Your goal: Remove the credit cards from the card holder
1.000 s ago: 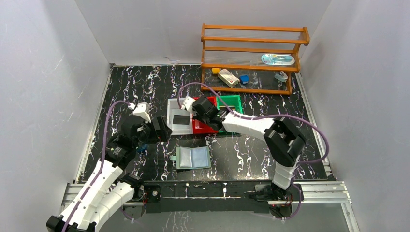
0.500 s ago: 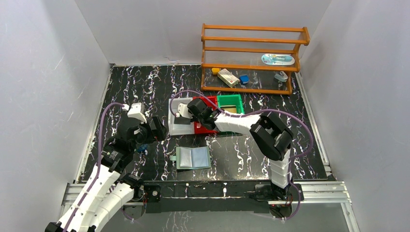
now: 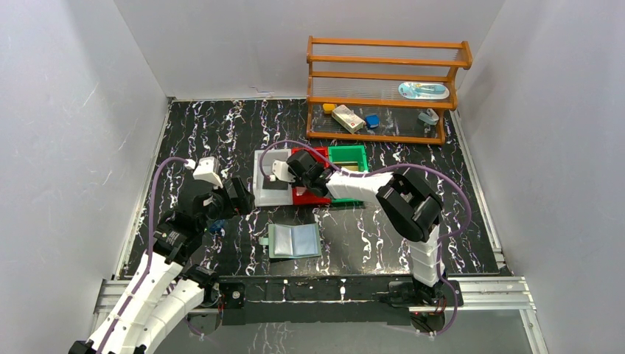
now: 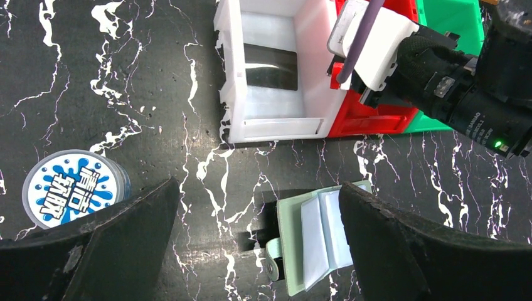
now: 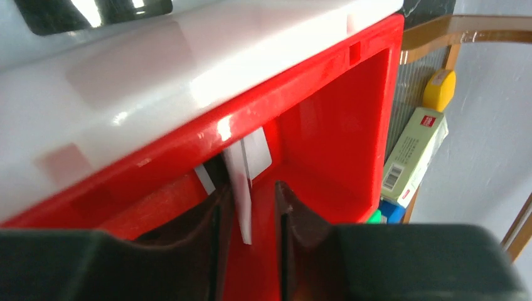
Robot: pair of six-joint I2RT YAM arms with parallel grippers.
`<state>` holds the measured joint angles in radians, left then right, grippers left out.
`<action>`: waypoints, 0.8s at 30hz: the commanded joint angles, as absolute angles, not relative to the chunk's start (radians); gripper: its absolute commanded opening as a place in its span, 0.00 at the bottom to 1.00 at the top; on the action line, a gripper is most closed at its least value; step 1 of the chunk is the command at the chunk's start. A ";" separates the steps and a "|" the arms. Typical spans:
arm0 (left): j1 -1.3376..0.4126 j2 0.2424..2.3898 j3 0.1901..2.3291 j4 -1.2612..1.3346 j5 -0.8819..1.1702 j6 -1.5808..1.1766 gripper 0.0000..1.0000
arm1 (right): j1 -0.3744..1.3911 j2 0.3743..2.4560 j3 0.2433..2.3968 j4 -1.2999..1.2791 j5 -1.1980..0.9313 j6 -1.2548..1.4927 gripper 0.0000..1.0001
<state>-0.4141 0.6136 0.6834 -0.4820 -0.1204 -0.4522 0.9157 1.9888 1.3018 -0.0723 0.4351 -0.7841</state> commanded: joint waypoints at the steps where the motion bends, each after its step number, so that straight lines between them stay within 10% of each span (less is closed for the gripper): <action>1: -0.408 0.608 0.719 -0.495 -0.133 -0.439 0.98 | 0.904 1.953 1.305 -0.066 0.386 -0.767 0.41; 16: -0.408 0.621 0.717 -0.493 -0.123 -0.439 0.98 | 0.884 1.789 1.229 0.025 0.305 -0.481 0.48; 24: -0.408 0.663 0.716 -0.495 -0.108 -0.439 0.99 | 0.870 1.719 1.260 -0.061 0.292 0.206 0.40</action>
